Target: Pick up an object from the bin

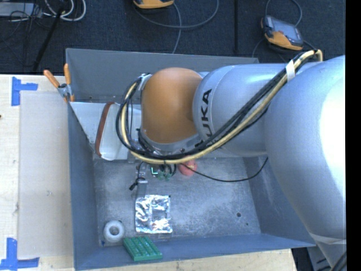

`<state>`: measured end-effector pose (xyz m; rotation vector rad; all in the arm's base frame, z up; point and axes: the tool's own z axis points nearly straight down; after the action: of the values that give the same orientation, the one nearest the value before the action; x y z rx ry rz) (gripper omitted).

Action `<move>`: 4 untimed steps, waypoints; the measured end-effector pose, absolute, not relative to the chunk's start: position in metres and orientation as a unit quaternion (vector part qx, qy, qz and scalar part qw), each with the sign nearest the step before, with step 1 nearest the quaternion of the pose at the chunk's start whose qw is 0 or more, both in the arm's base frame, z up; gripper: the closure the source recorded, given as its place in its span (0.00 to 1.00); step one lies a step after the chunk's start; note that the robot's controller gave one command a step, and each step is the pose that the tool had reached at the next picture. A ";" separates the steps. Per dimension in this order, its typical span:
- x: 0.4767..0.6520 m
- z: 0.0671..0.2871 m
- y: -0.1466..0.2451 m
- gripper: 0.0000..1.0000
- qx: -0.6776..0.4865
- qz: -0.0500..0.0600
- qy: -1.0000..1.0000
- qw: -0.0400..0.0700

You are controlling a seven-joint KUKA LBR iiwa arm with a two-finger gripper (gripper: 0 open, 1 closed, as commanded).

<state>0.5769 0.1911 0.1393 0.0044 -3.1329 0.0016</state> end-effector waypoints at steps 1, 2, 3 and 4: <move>0.542 0.069 0.134 0.00 0.295 0.000 -0.956 0.003; 0.543 0.070 0.134 1.00 0.293 -0.001 -0.956 0.001; 0.557 0.134 0.156 1.00 0.284 -0.001 -0.959 -0.003; 0.556 0.130 0.154 0.00 0.282 0.000 -0.959 0.000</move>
Offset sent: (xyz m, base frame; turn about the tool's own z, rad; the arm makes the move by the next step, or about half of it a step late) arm -0.0336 -0.0565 -0.0685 -0.5976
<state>0.5559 0.1538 0.1300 0.8863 -3.0143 -0.0014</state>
